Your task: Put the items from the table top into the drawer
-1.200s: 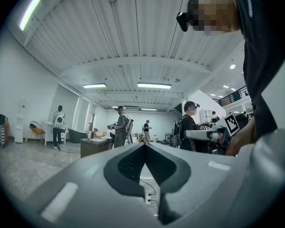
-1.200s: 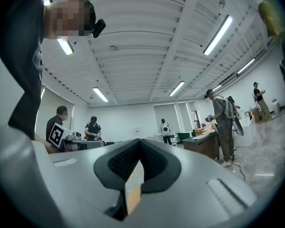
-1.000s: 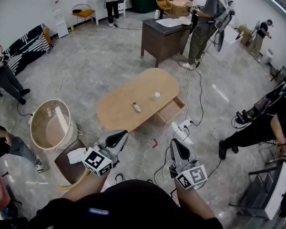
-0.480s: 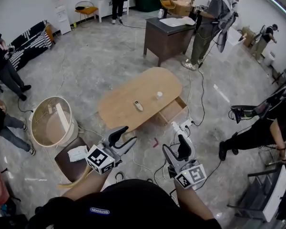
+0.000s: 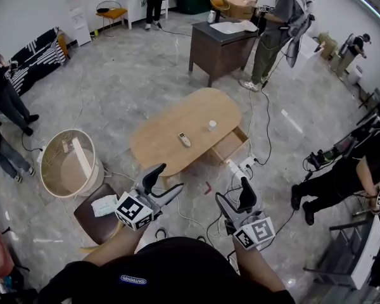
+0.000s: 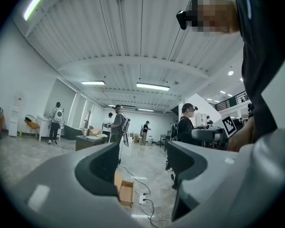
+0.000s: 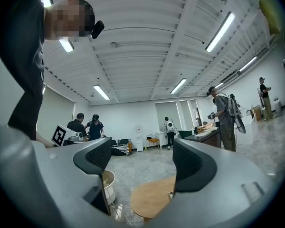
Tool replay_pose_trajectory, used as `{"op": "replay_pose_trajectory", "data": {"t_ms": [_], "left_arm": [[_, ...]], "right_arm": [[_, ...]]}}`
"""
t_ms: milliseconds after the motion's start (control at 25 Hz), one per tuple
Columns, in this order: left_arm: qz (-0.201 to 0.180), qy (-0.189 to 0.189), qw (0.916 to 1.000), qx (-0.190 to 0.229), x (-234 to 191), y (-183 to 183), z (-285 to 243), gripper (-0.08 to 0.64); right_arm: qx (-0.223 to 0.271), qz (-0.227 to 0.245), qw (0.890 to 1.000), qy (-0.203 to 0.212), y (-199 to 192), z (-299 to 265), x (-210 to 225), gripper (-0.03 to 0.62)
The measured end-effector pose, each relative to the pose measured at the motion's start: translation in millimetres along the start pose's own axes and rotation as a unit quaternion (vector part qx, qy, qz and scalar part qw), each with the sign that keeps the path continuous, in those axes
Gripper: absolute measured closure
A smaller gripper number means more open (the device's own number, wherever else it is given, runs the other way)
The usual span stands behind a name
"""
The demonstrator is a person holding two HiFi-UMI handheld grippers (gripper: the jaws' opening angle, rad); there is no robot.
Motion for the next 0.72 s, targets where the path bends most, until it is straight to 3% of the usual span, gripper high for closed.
{"op": "replay_pose_trajectory", "data": {"t_ms": [720], "left_arm": [[-0.011,0.005,0.9998,0.016,-61,-7,15,0.254]], "right_arm": [[-0.017,0.017,0.997,-0.076,-22,-54,-26,0.184]]}}
Point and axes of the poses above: the fingertips, and each gripper's own axes: z backward along the fingers, x to its right, y out of its top, the point moved 6 cm from there along z, backward along the fingers, and after that the axes turned 6 degrees about -x, right-handed, at the moved point
